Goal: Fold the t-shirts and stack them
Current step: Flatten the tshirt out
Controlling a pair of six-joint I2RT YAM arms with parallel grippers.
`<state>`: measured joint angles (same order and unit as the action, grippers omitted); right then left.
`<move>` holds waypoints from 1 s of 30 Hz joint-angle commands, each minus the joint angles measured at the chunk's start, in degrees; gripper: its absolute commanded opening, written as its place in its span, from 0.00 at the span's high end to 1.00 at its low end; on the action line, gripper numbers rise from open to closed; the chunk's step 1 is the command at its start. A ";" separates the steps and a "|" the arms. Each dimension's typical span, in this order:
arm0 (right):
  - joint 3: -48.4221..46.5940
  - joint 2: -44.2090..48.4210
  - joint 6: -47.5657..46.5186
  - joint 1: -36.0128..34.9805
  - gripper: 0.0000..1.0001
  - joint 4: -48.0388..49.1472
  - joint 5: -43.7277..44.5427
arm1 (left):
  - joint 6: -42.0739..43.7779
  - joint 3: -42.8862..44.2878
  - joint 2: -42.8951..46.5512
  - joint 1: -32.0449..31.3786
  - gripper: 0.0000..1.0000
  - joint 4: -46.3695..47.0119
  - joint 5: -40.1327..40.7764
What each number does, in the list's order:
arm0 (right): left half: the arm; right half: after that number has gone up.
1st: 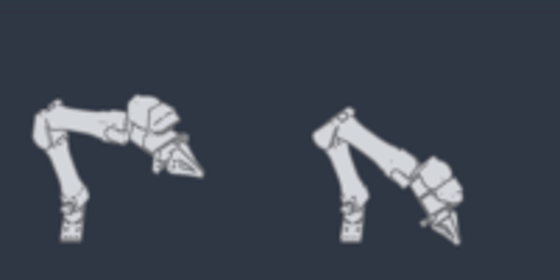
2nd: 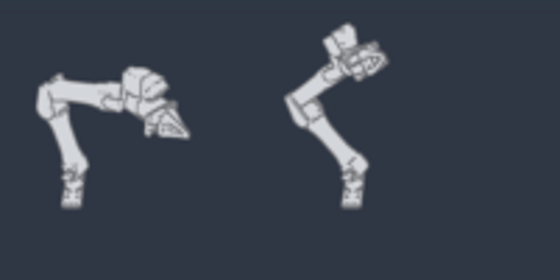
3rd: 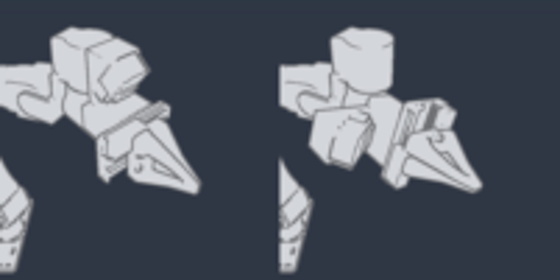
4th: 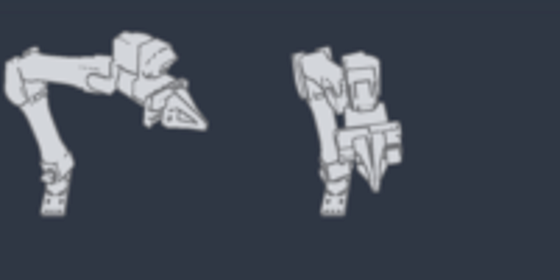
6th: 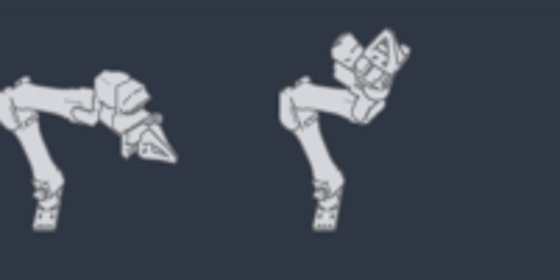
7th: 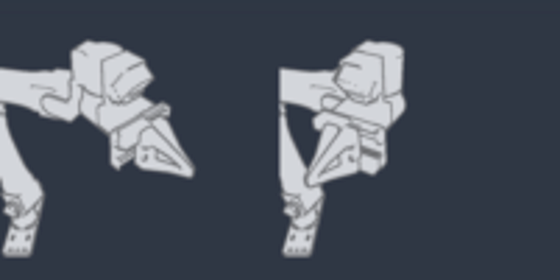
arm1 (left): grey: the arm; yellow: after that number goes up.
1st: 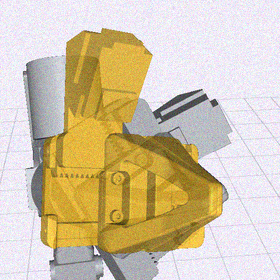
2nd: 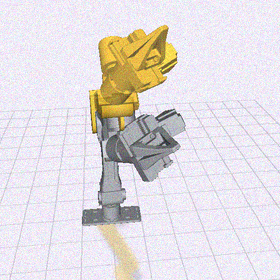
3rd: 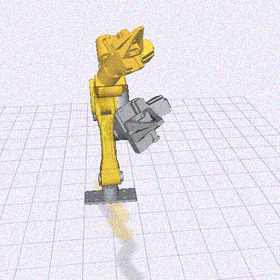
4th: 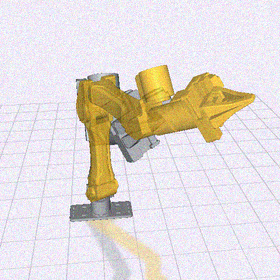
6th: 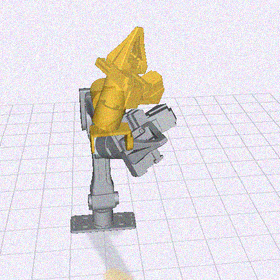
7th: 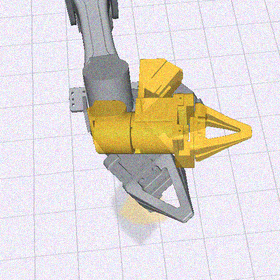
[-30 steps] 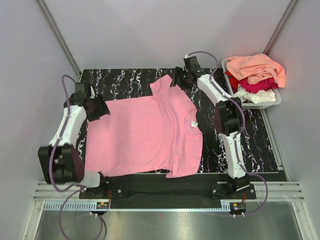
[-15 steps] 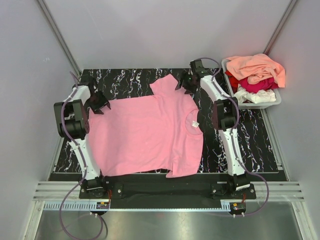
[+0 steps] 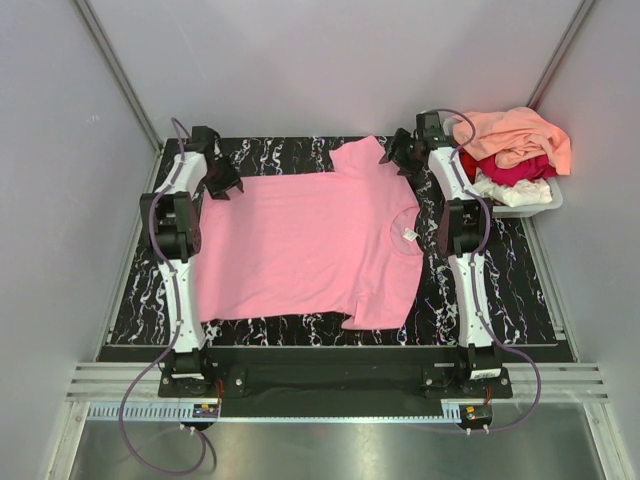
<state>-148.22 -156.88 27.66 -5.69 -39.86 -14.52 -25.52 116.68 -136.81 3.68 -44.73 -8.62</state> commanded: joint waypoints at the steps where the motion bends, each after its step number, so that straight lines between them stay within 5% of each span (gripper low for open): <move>1: -3.29 -5.01 0.20 2.00 0.21 -1.90 2.05 | 0.82 10.71 -5.82 -0.43 0.44 -1.76 -1.04; 7: -4.62 -1.51 -1.03 2.27 0.15 5.22 1.08 | -0.23 17.88 -7.34 -0.60 0.42 -1.24 -3.86; 13: 3.09 14.88 -2.35 2.09 0.11 9.70 -1.65 | -0.85 4.62 12.51 -2.01 0.27 3.94 -2.89; 19: 27.42 39.48 -6.65 -2.02 0.12 6.65 6.75 | 0.47 -13.00 34.04 -2.19 0.27 1.67 0.53; 21: 42.26 46.98 -6.05 -3.79 0.14 6.28 10.03 | 1.35 -19.44 42.57 -2.19 0.28 1.75 0.97; 27: 87.17 77.30 12.48 -11.95 0.20 6.19 14.09 | 2.32 -48.34 64.89 -2.19 0.28 3.42 -0.60; 30: 103.02 89.88 19.87 -20.63 0.22 7.52 12.16 | 3.10 -53.83 73.34 -2.19 0.28 2.37 -1.49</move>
<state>-56.99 -70.17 36.86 -21.28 -29.80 -3.70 -23.99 67.59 -67.59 1.43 -41.58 -8.95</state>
